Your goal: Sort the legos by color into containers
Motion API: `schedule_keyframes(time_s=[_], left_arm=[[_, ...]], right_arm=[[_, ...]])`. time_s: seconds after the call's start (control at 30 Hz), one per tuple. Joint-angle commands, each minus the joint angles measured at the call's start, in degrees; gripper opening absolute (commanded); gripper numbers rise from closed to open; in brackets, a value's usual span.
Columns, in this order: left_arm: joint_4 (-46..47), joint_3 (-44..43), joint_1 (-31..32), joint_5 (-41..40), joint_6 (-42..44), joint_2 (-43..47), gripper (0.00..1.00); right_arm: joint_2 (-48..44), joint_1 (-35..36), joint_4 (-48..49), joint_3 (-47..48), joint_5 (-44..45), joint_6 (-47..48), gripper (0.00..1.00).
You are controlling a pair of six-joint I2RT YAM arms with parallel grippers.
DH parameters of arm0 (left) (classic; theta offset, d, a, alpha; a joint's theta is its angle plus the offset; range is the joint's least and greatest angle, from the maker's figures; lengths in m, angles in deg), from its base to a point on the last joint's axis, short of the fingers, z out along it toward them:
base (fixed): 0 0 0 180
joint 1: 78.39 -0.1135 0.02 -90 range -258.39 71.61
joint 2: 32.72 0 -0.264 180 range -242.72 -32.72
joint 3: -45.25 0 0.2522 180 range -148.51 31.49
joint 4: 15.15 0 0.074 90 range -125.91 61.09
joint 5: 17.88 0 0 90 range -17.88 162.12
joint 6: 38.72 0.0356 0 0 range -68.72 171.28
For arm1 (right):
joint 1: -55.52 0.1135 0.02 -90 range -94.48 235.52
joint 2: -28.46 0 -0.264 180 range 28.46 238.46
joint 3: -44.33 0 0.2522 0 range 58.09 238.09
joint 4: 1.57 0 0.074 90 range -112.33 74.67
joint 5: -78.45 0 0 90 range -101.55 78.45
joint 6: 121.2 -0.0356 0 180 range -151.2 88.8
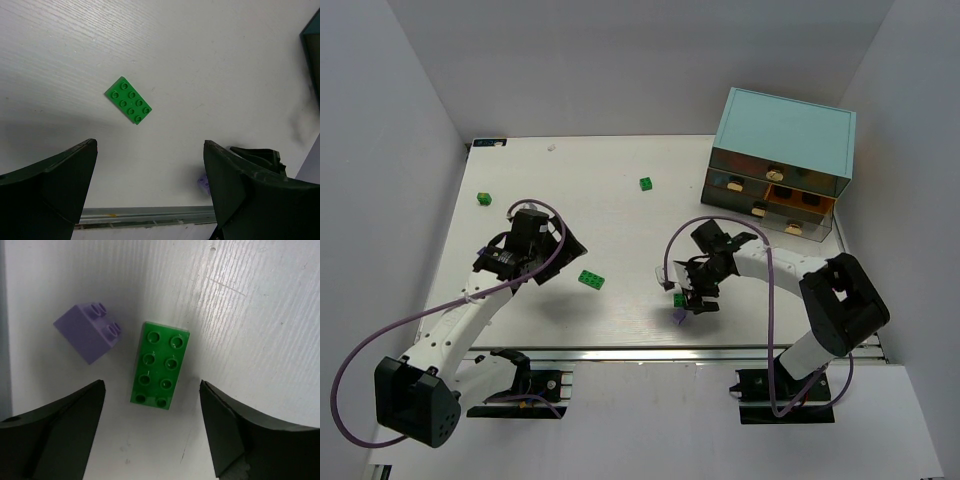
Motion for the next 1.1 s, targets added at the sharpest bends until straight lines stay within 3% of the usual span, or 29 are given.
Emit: schedule_keyframes(time_s=[0.0, 0.3, 0.53, 0.63, 0.83, 1.07], left_arm=[[-0.9, -0.8, 0.0, -1.7, -0.6, 1.9, 0.96], [-1.5, -0.1, 0.0, -2.2, -1.3, 1.6, 0.96], [-2.2, 0.3, 0.0, -1.5, -2.7, -0.5, 0.96], [-1.1, 1.0, 0.0, -0.4, -3.2, -1.1, 0.96], [-0.9, 1.8, 0.0, 2.1, -5.1, -5.6, 0.96], [-0.2, -0.8, 1.0, 6.7, -5.6, -12.3, 0.96]], right_arm=[[0.1, 2.1, 5.8, -2.2, 4.6, -4.7, 0.78], [0.8, 4.3, 10.4, -4.9, 11.3, -8.6, 0.56], [0.3, 3.0, 10.1, -4.5, 13.2, -10.8, 0.14], [-1.5, 1.6, 8.5, -2.2, 12.8, -12.4, 0.02], [-8.0, -3.6, 3.0, 6.7, 10.1, -15.6, 0.00], [-8.7, -12.5, -7.1, 24.5, 9.8, -17.9, 0.00]])
